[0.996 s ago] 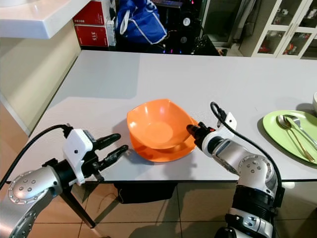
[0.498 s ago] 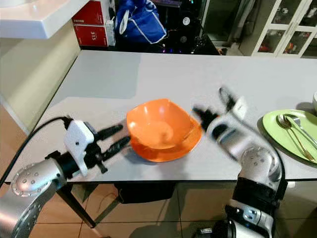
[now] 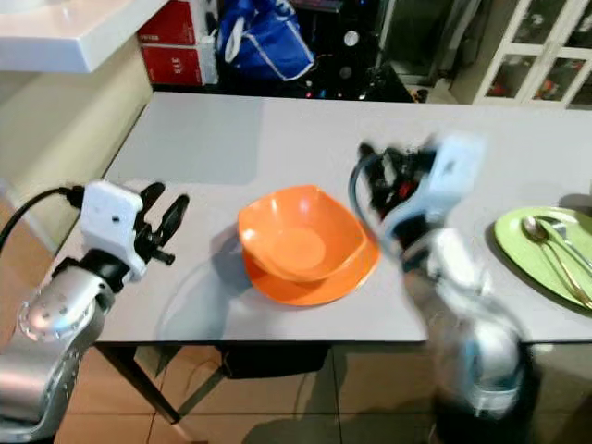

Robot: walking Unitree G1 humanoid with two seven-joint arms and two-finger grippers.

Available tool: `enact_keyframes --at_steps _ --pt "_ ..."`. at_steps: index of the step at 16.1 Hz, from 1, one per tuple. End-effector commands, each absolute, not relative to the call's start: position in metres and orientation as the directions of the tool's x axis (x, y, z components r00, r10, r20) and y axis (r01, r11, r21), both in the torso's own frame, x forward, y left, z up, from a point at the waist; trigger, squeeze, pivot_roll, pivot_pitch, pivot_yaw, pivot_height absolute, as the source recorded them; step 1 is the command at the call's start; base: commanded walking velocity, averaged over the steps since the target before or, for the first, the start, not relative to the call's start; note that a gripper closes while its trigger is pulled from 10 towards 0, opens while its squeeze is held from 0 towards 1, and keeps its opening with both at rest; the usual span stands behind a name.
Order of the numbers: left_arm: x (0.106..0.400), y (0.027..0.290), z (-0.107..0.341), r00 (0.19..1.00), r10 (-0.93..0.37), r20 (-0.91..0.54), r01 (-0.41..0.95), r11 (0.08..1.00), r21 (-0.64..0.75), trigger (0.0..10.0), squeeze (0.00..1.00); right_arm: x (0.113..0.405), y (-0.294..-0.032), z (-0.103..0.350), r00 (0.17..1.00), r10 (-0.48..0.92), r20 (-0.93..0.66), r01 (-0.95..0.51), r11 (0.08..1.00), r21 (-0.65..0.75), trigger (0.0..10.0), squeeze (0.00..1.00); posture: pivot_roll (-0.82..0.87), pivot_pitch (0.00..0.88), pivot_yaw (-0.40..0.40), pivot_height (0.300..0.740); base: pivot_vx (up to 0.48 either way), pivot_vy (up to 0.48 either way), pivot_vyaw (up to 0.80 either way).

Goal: Setting the table

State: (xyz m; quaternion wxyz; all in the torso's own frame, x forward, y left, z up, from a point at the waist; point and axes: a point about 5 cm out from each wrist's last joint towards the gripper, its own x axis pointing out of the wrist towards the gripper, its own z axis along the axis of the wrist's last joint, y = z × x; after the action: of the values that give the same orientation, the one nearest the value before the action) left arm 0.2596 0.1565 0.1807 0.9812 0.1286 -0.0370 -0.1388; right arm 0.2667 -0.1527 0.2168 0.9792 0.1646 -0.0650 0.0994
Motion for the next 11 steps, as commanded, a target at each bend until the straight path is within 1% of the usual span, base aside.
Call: enact_keyframes --at_steps 1,2,3,4,7,10,11 --pt "0.259 0.155 0.182 0.962 -0.271 0.041 0.251 0.931 0.266 10.0 0.0 0.262 -0.153 0.223 0.966 0.164 0.203 -0.223 0.921 0.319 10.0 0.0 0.01 0.0 0.007 0.74 0.0 0.382 0.0" --pt "0.259 0.153 0.186 0.964 -0.26 0.062 0.234 0.932 0.277 10.0 0.0 0.257 -0.149 0.218 0.964 0.169 0.203 -0.227 0.924 0.309 10.0 0.0 0.03 0.0 0.014 0.74 0.0 0.45 0.0" --pt "0.259 0.145 0.197 0.955 -0.278 0.1 0.242 0.93 0.276 10.0 0.0 0.254 -0.144 0.21 0.967 0.19 0.171 -0.231 0.934 0.272 10.0 0.0 0.03 0.0 0.017 0.74 0.0 0.469 0.0" --pt "0.259 0.143 0.198 0.953 -0.282 0.108 0.243 0.929 0.279 10.0 0.0 0.254 -0.144 0.206 0.97 0.188 0.152 -0.223 0.939 0.261 10.0 0.0 0.04 0.0 0.015 0.74 0.0 0.469 0.0" --pt "0.256 0.148 0.193 0.959 -0.27 0.085 0.229 0.917 0.326 10.0 0.0 0.244 -0.149 0.185 0.99 0.123 0.072 -0.139 0.944 0.299 10.0 0.0 0.04 0.0 0.022 0.74 0.0 0.471 0.0" --pt "0.258 0.149 0.193 0.96 -0.267 0.089 0.224 0.916 0.333 10.0 0.0 0.24 -0.148 0.185 0.988 0.117 0.098 -0.14 0.95 0.279 10.0 0.0 0.04 0.0 0.027 0.74 0.0 0.47 0.0" --pt "0.258 0.147 0.194 0.958 -0.272 0.091 0.228 0.915 0.332 10.0 0.0 0.239 -0.145 0.182 0.985 0.139 0.101 -0.162 0.951 0.262 10.0 0.0 0.04 0.0 0.024 0.74 0.0 0.465 0.0"
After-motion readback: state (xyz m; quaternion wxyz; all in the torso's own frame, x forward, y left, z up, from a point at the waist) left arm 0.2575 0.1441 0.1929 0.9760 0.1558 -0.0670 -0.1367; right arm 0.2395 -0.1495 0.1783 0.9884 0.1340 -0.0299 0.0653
